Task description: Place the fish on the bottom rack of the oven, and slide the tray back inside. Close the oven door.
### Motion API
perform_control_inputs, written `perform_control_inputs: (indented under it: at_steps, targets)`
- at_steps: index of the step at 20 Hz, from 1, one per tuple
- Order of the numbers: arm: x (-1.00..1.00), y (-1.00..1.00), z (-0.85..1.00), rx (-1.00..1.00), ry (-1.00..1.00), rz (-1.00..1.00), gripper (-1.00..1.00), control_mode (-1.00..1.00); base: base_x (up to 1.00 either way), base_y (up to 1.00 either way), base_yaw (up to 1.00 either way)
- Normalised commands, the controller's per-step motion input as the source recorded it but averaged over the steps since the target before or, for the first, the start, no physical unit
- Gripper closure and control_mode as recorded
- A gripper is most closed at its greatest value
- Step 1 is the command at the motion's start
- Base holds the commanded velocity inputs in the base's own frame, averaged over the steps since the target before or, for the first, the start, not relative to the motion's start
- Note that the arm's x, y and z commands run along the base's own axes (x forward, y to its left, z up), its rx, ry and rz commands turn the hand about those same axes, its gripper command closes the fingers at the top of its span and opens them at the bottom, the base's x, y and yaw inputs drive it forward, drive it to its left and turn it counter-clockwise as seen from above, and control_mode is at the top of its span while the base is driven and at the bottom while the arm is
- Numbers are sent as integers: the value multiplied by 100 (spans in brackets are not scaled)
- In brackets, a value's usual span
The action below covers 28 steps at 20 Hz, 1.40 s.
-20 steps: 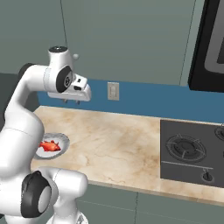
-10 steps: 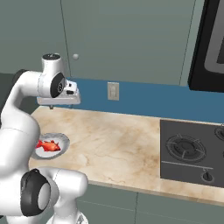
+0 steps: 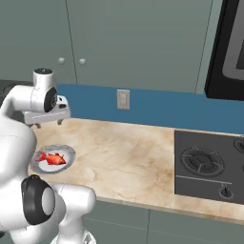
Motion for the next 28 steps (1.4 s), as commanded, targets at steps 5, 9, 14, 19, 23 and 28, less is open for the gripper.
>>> perform_control_inputs:
  at_steps: [5, 9, 14, 19, 23, 28]
  targets:
    - [0, 41, -32, -12, 10, 19, -100, -100, 0, 0, 0]
    - [0, 39, -38, -13, 2, 17, -100, -100, 0, 0, 0]
    - [-2, 19, -41, -17, -2, 14, -100, -100, 0, 0, 0]
    - [0, 0, -40, -2, -3, 8, -100, -100, 0, 0, 0]
    - [0, 0, -34, 0, 1, 5, -100, -100, 0, 0, 0]
    - [0, 0, -33, 0, 2, 7, -100, -100, 0, 0, 0]
